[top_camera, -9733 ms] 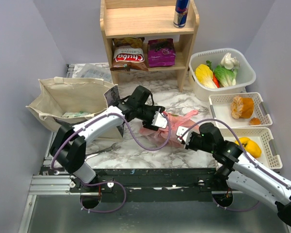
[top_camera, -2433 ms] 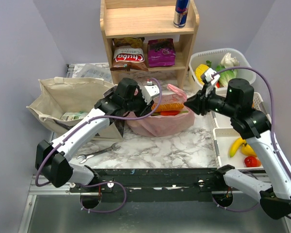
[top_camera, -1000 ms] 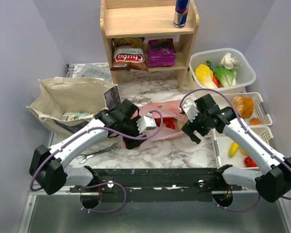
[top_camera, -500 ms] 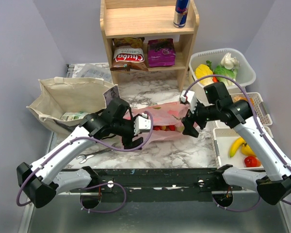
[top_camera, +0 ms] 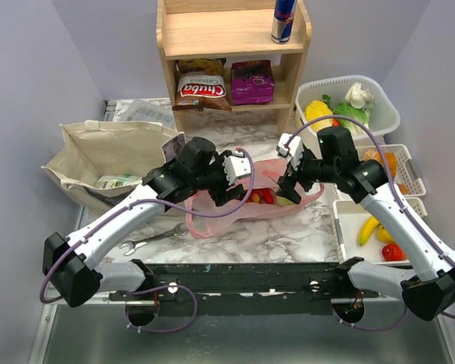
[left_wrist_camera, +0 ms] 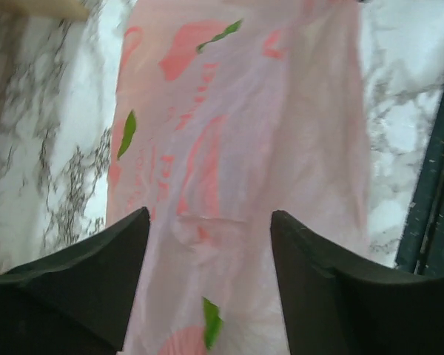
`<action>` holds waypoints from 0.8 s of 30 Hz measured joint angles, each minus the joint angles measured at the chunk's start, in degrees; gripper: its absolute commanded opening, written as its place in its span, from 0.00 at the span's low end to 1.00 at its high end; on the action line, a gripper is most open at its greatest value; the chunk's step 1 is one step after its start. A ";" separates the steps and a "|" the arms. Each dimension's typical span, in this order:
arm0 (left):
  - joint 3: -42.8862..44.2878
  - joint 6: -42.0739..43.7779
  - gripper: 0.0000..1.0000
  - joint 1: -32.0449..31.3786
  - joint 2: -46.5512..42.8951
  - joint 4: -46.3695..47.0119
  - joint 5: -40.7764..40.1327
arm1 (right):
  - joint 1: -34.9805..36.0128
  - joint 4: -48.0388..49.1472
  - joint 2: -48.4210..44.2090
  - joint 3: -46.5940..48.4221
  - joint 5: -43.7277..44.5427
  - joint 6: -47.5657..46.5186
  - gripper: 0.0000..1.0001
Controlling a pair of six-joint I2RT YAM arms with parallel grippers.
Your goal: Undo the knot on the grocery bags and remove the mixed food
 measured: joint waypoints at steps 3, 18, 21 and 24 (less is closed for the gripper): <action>-0.09 -0.96 0.33 1.03 2.38 1.66 -4.63 | 0.42 0.63 0.85 -2.25 1.49 -3.17 0.88; 10.43 -12.11 0.59 16.35 12.66 5.88 -7.72 | 0.52 21.81 14.58 -4.31 23.37 -1.01 0.01; 8.41 -9.51 0.62 15.80 10.05 7.98 -6.25 | -0.52 25.09 16.96 -3.78 28.92 2.19 0.01; 3.34 -4.33 0.54 13.57 3.63 10.14 -3.54 | -1.62 25.62 18.03 -2.32 30.80 4.17 0.01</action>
